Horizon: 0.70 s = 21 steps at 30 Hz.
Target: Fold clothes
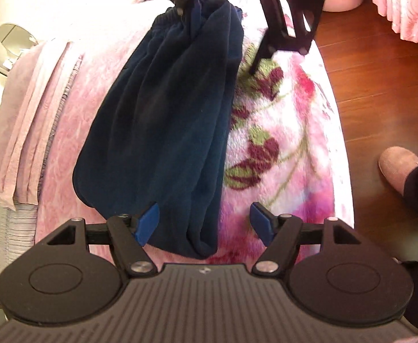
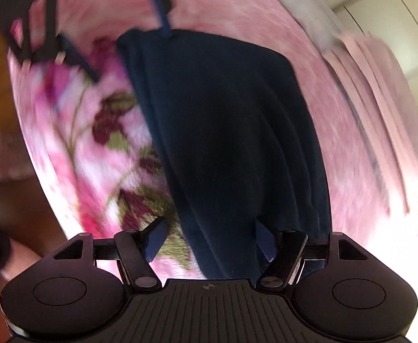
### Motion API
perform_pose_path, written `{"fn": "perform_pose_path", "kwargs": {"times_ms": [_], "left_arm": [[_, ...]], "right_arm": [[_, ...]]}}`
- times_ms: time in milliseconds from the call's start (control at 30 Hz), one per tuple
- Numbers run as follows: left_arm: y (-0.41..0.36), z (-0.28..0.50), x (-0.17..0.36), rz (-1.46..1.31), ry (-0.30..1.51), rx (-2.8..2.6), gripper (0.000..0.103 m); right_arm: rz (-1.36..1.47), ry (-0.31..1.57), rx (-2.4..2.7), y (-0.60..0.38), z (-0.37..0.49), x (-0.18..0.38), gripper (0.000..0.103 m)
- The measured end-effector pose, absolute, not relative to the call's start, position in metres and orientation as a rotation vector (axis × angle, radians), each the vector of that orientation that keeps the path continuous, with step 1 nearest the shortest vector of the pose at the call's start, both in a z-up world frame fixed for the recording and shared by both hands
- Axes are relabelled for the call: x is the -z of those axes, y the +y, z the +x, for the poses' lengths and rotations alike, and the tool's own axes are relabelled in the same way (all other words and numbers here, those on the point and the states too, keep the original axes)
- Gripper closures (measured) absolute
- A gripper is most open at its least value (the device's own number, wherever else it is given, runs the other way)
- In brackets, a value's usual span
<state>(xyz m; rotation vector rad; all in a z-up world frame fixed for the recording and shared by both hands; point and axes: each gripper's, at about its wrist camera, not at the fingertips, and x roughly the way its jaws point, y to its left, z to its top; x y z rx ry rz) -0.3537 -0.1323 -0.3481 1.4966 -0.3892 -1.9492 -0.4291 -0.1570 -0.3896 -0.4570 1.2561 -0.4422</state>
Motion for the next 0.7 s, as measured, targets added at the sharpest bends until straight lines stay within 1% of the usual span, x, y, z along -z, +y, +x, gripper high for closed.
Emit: {"fn": "perform_pose_path", "kwargs": {"times_ms": [100,133,167,200,267,300,367,467,500,533,567,633,667,700], "left_arm": [[-0.136,-0.356,0.349,1.465,-0.401,1.94,0.031],[-0.138,-0.357,0.349,1.456,-0.403,1.937,0.03],[-0.139,-0.359,0.35,1.449,-0.407,1.935,0.029],[-0.141,-0.36,0.351,1.448,-0.415,1.936,0.029],[-0.145,-0.364,0.354,1.453,-0.449,1.933,0.029],[-0.147,-0.366,0.356,1.459,-0.471,1.929,0.029],[-0.149,-0.371,0.36,1.48,-0.532,1.909,0.027],[-0.151,-0.376,0.366,1.507,-0.632,1.869,0.027],[-0.153,-0.377,0.366,1.518,-0.655,1.853,0.031],[-0.156,-0.377,0.366,1.529,-0.662,1.84,0.054],[-0.162,-0.377,0.363,1.541,-0.626,1.837,0.066],[-0.174,-0.376,0.355,1.561,-0.553,1.835,0.074],[-0.179,-0.376,0.35,1.561,-0.517,1.848,0.075],[-0.183,-0.376,0.343,1.559,-0.489,1.861,0.077]], "right_arm": [[-0.544,1.241,0.404,-0.159,-0.432,0.403,0.034],[-0.522,1.237,0.4,-0.164,-0.433,0.402,0.034],[-0.501,1.232,0.395,-0.168,-0.434,0.4,0.045],[-0.485,1.232,0.395,-0.172,-0.433,0.396,0.062],[-0.453,1.231,0.395,-0.18,-0.431,0.389,0.072],[-0.437,1.231,0.395,-0.184,-0.43,0.385,0.074],[-0.402,1.224,0.397,-0.191,-0.428,0.373,0.076],[-0.35,1.208,0.407,-0.2,-0.424,0.352,0.077],[-0.345,1.206,0.41,-0.202,-0.423,0.347,0.077],[-0.341,1.203,0.415,-0.204,-0.423,0.343,0.077],[-0.341,1.2,0.417,-0.205,-0.422,0.341,0.077],[-0.359,1.204,0.408,-0.2,-0.422,0.341,0.077],[-0.355,1.207,0.409,-0.196,-0.425,0.343,0.076],[-0.353,1.208,0.418,-0.192,-0.428,0.344,0.074]]}}
